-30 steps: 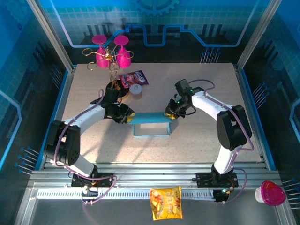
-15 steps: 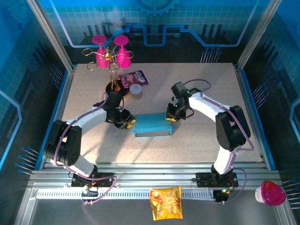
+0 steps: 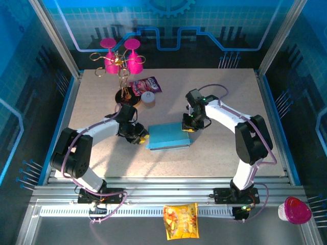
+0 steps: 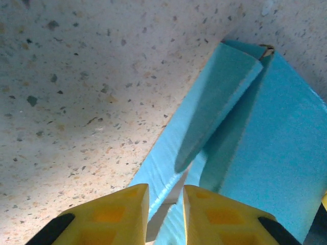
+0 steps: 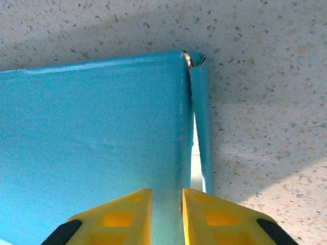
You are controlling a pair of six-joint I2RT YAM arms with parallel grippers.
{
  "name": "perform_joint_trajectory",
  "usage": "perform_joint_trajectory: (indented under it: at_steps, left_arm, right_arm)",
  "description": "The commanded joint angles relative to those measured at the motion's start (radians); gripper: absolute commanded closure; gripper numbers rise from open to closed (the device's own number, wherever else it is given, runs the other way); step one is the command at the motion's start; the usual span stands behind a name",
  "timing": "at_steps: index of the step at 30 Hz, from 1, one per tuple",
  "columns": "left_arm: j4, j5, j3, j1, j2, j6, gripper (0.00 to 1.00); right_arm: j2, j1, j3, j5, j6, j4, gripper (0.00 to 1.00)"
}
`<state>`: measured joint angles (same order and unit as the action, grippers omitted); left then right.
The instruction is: Fold the paper box
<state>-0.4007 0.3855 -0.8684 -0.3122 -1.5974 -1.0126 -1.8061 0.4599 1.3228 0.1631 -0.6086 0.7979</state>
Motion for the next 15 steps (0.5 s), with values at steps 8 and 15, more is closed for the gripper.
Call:
perform_joint_trajectory:
  at_steps: [8, 15]
  left_arm:
    - [-0.077, -0.089, -0.016, -0.011, 0.132, 0.027, 0.66]
    - [-0.052, -0.052, -0.024, -0.011, 0.143, 0.016, 0.57]
  right_arm:
    - [0.026, 0.015, -0.006, -0.046, 0.081, 0.045, 0.78]
    - [0.013, 0.015, -0.033, -0.047, 0.09, 0.035, 0.78]
